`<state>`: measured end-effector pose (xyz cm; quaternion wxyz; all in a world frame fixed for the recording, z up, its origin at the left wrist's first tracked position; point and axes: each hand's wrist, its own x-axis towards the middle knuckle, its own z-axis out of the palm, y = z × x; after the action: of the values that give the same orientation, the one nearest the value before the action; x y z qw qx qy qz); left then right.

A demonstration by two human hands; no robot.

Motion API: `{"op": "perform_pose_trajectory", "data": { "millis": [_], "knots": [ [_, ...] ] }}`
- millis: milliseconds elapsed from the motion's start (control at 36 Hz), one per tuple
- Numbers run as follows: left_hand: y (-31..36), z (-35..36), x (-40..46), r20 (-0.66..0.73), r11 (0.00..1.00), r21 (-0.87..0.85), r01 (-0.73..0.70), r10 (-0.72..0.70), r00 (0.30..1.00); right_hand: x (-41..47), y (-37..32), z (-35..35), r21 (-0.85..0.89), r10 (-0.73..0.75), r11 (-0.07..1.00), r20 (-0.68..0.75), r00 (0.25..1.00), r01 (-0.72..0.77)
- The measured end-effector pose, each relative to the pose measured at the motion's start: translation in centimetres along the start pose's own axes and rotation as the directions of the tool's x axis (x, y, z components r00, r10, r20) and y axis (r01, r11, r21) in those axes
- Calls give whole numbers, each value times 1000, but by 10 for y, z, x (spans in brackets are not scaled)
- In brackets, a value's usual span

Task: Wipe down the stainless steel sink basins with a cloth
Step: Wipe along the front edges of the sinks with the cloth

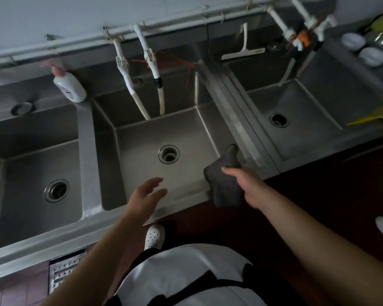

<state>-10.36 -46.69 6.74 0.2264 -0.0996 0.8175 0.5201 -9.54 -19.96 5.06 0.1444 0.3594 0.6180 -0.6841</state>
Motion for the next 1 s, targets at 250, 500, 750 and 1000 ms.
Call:
{"op": "perform_pose_trajectory", "data": {
  "millis": [250, 500, 750, 1000],
  "knots": [
    [-40, 23, 22, -69, 913, 406, 33, -5, 998, 52, -28, -74, -925, -734, 282, -36, 679, 256],
    [-22, 38, 87, 211, 918, 395, 37, -130, 969, 99, 12, -72, -989, -322, 144, -82, 943, -37],
    [-9, 67, 154, 648, 782, 591, -197, -315, 693, 133, 3, -80, -996, -200, 58, -84, 976, -74],
    [20, 73, 199, 591, 700, 705, 111, -667, 453, 206, -54, -59, -999, -155, 28, 20, 988, 25]
  ]
}}
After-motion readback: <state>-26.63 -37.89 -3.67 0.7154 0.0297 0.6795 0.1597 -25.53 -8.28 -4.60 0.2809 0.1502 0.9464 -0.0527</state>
